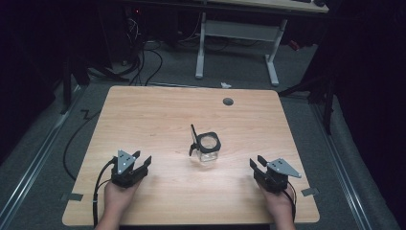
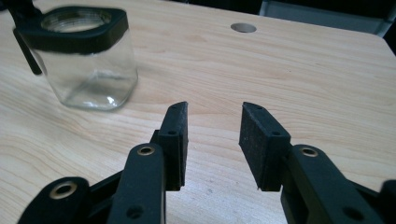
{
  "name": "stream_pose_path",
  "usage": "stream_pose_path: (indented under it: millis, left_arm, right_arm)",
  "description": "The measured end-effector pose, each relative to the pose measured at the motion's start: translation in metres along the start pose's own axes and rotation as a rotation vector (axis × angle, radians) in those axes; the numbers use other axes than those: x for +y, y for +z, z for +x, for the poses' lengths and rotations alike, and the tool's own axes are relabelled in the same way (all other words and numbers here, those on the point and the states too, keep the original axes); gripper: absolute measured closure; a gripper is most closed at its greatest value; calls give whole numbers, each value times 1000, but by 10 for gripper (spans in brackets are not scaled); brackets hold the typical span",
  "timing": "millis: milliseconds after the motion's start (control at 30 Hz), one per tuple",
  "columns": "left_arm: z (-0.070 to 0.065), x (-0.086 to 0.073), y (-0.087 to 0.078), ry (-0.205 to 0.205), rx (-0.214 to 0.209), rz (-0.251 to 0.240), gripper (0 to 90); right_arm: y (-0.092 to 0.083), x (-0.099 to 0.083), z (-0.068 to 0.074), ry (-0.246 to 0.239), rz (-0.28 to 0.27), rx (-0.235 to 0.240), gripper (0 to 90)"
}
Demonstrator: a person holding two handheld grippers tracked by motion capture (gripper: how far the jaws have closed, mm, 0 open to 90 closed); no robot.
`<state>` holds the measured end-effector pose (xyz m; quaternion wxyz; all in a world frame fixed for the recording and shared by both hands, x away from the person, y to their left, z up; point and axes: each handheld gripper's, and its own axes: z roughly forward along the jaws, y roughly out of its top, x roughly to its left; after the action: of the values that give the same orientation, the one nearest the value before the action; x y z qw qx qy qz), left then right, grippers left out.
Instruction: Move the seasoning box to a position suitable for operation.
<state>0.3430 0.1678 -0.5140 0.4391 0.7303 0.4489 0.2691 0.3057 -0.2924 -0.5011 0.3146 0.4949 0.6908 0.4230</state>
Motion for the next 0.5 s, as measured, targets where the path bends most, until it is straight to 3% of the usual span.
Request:
stream_pose_path:
  millis: [100, 167, 500]
  left_arm:
    - [-6, -1, 4, 26, 3, 17, 499]
    - [-8, 0, 5, 21, 2, 14, 499]
    - [-7, -2, 9, 24, 6, 40, 456]
  right_arm:
    - [3, -3, 2, -30, 23, 1, 625]
    - [4, -3, 5, -48, 26, -1, 636]
    - [4, -4, 9, -36, 43, 23, 641]
